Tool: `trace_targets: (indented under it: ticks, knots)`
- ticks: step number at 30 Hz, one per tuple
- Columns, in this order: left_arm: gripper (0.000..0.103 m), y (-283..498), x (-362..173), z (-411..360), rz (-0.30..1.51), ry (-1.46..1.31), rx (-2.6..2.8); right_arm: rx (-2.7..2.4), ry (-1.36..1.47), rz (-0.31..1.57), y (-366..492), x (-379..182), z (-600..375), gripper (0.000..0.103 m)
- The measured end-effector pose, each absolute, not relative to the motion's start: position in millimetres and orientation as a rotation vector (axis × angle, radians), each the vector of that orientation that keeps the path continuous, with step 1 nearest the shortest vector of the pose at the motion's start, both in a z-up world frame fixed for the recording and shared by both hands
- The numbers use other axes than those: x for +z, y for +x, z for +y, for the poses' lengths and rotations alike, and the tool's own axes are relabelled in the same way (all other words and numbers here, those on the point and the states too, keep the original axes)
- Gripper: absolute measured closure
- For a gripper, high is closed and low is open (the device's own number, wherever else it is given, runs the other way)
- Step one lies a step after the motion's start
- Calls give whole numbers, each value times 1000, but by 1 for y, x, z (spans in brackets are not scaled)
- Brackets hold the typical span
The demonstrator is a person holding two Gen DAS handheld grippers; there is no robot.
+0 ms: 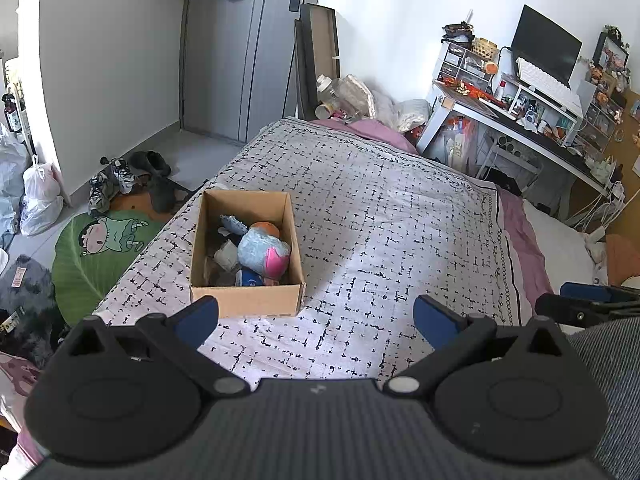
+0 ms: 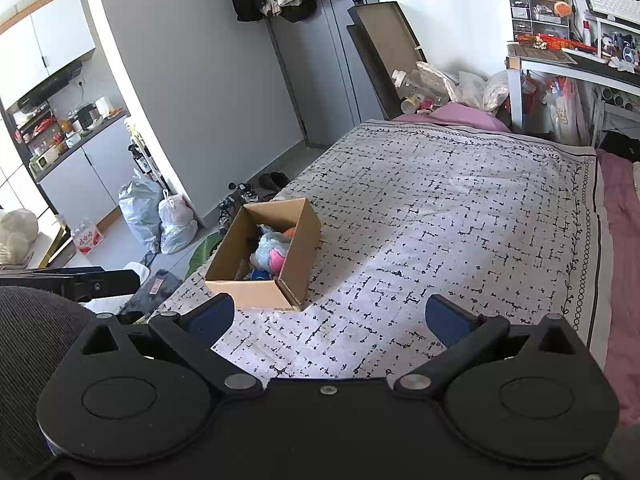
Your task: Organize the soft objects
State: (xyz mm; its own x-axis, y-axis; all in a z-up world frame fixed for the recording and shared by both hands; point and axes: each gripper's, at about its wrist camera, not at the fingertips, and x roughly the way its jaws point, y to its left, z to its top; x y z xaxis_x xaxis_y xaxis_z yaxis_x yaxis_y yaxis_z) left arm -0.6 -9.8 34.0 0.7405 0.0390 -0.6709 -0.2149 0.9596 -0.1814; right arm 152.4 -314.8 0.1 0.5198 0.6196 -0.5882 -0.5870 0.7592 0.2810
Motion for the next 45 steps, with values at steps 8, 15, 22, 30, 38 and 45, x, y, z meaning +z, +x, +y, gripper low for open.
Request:
trace_targets:
  ticks: [8, 15, 22, 30, 38, 45]
  knots:
    - [0, 2, 32, -11, 729, -251, 136, 729, 43, 727, 154, 0, -317, 0]
    - [0, 2, 32, -12, 719, -235, 137, 729, 43, 727, 154, 3, -315, 0]
    - [0, 2, 33, -12, 718, -230, 136, 729, 36, 723, 155, 4, -313, 0]
    - [0, 3, 34, -11, 721, -223, 128, 716, 29, 717, 153, 6, -315, 0]
    - [0, 3, 35, -12, 721, -223, 130, 698, 37, 720, 151, 6, -315, 0]
    - [0, 1, 35, -11, 714, -233, 132, 685, 28, 708, 149, 8, -315, 0]
